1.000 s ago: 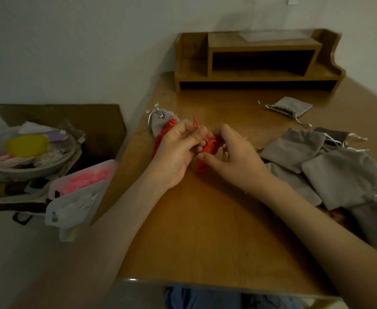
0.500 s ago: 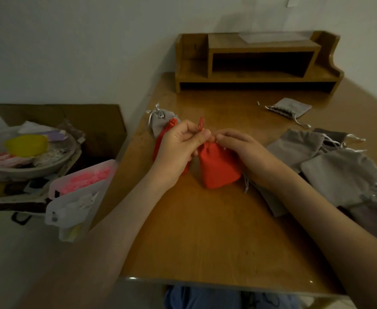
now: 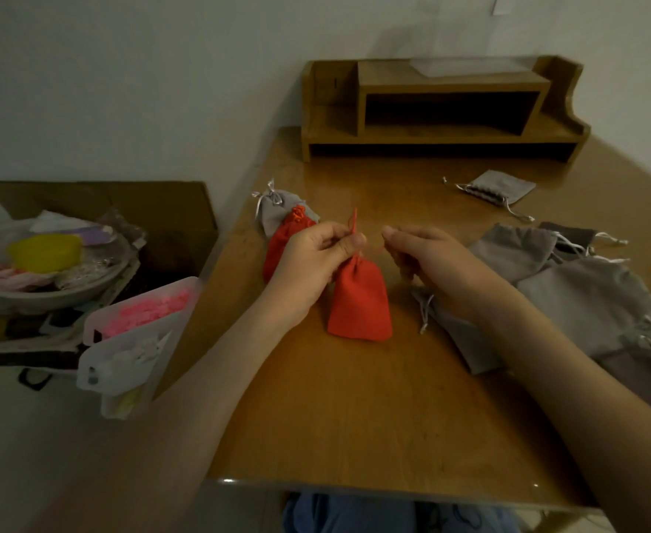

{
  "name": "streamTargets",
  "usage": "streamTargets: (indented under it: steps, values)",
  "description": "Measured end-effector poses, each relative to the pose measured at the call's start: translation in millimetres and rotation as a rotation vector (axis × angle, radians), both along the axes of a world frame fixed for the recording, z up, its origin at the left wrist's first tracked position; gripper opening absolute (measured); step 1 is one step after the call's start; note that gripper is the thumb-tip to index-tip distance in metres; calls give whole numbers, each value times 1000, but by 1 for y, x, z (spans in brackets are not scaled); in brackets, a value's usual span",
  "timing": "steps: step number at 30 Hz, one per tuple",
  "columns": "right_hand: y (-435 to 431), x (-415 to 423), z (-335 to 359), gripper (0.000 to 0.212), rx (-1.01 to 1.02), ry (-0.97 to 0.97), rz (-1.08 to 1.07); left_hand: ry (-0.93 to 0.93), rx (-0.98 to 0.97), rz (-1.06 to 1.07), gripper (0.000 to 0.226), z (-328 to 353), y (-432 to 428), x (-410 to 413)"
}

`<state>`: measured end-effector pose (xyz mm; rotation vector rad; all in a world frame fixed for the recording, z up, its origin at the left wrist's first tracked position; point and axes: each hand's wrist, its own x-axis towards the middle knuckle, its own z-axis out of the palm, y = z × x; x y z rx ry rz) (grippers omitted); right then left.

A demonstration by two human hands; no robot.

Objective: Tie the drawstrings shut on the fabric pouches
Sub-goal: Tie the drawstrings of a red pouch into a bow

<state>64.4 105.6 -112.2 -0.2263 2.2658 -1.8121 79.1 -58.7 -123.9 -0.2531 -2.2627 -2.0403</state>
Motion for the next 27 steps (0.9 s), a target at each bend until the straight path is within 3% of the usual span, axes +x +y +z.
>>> streamTargets:
  steps: [5, 8, 11, 17, 27]
  values:
    - [-3, 0, 0, 29, -246, -111, 26, 41, -166, 57, 16, -8, -2, -5]
    - [-4, 1, -1, 26, -318, -69, 96, 75, -256, 103, 18, -10, -2, -7]
    - [-6, 2, -4, 22, -251, 40, 156, 60, -289, 121, 25, -12, -2, -8]
    - [-11, 5, -7, 15, 20, 293, 151, 79, -351, 105, 18, -15, -2, -8]
    - [-13, -2, -16, 11, 169, 438, 3, 94, -446, 44, 29, -12, -1, -5]
